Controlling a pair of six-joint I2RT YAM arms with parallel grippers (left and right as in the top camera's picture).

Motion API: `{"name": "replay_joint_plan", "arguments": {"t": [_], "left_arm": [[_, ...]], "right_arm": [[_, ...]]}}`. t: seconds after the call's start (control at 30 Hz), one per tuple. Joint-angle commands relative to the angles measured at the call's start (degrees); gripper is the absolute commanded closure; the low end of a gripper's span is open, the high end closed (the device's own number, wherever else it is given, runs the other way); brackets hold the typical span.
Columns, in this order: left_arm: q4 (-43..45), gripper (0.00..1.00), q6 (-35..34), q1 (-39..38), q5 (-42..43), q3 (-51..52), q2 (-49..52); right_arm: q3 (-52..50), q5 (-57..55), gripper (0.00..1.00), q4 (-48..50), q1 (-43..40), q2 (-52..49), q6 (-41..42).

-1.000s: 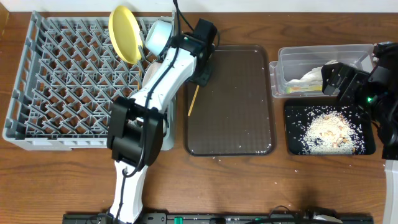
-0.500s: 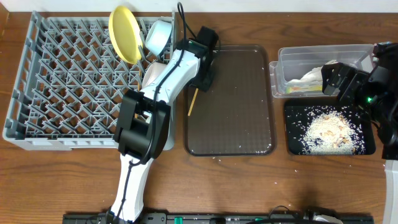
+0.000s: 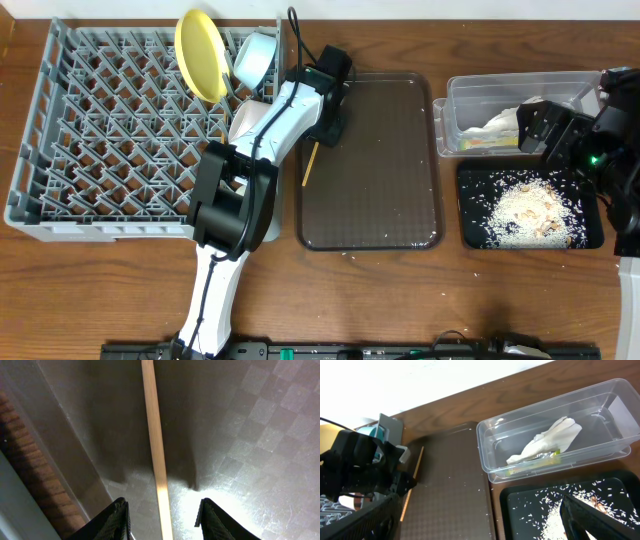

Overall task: Sort waste into correct bins and load items into the dishwasher
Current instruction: 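Return the left gripper to the remaining chopstick on the tray, then pinch the second wooden chopstick with the left gripper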

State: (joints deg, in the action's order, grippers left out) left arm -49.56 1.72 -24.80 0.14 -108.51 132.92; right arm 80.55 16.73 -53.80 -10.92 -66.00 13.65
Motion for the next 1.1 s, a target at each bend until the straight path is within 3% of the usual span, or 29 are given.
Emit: {"name": "replay_joint_plan", "arguments": {"t": [0.0, 0.6, 0.7, 0.9, 1.07], "left_arm": [[0.09, 0.52, -0.09, 0.11, 0.79, 1.09, 0.81], [0.55, 0.54, -0.09, 0.11, 0.79, 4.52, 0.83], [0.83, 0.62, -0.11, 0.07, 0.79, 5.38, 0.83], [0.83, 0.92, -0.11, 0.07, 0.79, 5.53, 0.81], [-2.23, 0.92, -0.31, -0.39, 0.79, 2.62, -0.33]], "right_arm": [[0.33, 0.2, 0.01, -0.04, -0.59, 0.0, 0.68], [0.33, 0.2, 0.01, -0.04, -0.59, 0.0, 0.7], [0.33, 0.2, 0.01, -0.04, -0.59, 0.0, 0.7], [0.33, 0.2, 0.01, -0.04, -0.59, 0.0, 0.68], [0.33, 0.2, 0.01, -0.04, -0.59, 0.0, 0.7]]}}
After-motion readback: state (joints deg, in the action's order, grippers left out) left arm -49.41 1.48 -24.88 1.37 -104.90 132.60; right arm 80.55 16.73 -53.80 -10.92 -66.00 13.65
